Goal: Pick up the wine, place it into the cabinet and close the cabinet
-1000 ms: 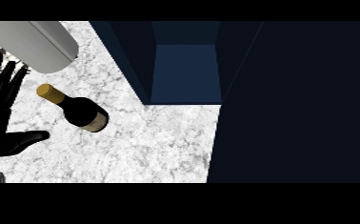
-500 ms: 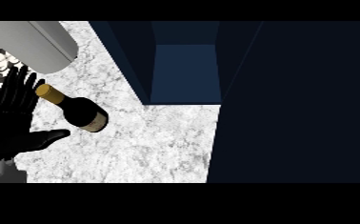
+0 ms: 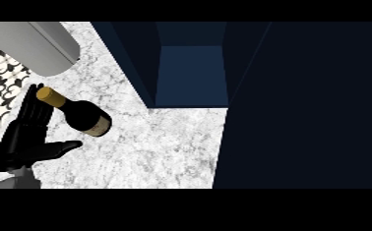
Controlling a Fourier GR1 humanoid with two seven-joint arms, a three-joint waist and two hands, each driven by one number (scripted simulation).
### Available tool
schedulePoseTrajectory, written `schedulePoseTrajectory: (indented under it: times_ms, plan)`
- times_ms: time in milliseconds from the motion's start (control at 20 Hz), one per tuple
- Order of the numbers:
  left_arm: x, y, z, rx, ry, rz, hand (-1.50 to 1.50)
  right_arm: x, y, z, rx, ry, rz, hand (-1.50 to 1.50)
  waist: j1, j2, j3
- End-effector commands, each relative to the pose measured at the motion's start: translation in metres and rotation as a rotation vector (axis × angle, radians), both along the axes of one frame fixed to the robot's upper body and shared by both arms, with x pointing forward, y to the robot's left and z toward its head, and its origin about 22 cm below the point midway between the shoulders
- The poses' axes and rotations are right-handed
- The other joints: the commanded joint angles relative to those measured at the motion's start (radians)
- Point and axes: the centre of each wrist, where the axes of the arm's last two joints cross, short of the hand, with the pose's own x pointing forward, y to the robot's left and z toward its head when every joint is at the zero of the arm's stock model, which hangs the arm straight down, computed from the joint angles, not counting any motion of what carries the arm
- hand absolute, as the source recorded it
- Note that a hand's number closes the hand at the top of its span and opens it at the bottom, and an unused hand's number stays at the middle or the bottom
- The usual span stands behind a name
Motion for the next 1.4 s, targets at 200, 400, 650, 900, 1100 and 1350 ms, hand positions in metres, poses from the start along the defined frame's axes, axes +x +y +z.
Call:
schedulePoseTrajectory:
  times_ms: [200, 400, 650, 900, 1100, 1350]
  plan:
    - [-0.001, 0.006, -0.037, -0.029, 0.038, -0.007, -1.50, -0.024, -0.002, 0.012, 0.007, 0.007, 0.070, -1.50, 0.003, -0.001, 0.000]
    - [-0.005, 0.005, -0.048, -0.030, 0.057, -0.015, -1.50, -0.034, -0.004, 0.004, 0.012, 0.002, 0.077, -1.50, 0.003, -0.002, 0.000]
    - [-0.004, 0.003, -0.082, -0.058, 0.094, 0.004, -1.50, -0.029, -0.001, 0.001, -0.006, 0.002, 0.073, -1.50, -0.001, 0.000, 0.000]
    - [-0.016, 0.023, -0.102, -0.115, 0.087, 0.018, -1.50, -0.033, -0.005, -0.003, 0.016, -0.007, 0.088, -1.50, -0.011, 0.003, -0.001]
    - [0.010, 0.007, -0.099, -0.122, 0.095, -0.021, -1.50, -0.031, 0.010, 0.008, 0.001, 0.021, 0.103, -1.50, -0.007, -0.001, -0.002]
    - [0.013, 0.017, -0.105, -0.126, 0.077, -0.036, -1.50, -0.032, -0.001, 0.009, 0.026, -0.002, 0.087, -1.50, -0.015, 0.003, -0.002]
